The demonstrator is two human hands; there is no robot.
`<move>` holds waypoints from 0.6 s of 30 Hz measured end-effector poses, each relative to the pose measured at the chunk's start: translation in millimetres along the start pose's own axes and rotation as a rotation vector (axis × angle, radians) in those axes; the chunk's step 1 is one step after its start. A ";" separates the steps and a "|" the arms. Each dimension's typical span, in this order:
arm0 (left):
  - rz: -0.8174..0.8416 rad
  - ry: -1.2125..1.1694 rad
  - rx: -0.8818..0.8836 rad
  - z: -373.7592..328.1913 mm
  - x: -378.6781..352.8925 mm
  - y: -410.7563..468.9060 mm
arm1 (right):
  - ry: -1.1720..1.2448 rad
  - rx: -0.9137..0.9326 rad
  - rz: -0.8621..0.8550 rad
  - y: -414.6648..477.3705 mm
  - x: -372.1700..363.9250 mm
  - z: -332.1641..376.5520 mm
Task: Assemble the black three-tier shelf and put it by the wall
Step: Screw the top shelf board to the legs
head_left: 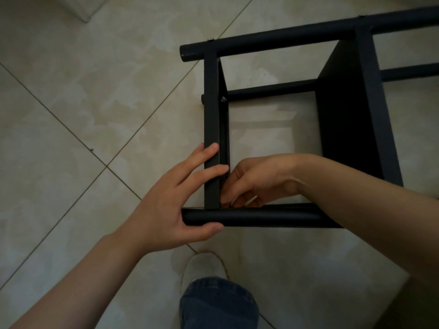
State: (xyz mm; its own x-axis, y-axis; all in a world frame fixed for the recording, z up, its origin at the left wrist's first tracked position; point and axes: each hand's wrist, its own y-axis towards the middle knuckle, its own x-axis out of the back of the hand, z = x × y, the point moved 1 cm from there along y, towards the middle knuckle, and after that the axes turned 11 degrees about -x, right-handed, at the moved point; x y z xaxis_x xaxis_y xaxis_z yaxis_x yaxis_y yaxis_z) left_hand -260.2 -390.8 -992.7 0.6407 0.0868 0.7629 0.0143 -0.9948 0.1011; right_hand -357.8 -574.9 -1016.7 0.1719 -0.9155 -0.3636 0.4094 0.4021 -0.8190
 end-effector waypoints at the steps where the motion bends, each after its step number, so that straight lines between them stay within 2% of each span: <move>1: -0.001 -0.001 0.000 0.2 -0.3 -0.1 | 0.004 0.002 -0.002 -0.2 -0.4 0.1; 18: -0.005 -0.008 -0.005 0.2 -0.5 0.8 | -0.003 0.033 0.011 1.3 -2.2 1.7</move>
State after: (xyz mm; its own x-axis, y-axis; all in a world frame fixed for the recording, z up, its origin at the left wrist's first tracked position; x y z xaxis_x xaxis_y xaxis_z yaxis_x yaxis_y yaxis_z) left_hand -260.3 -391.6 -993.1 0.6468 0.0910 0.7572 0.0135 -0.9941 0.1079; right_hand -356.1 -572.4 -1016.2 0.1795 -0.9112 -0.3707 0.4366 0.4115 -0.8001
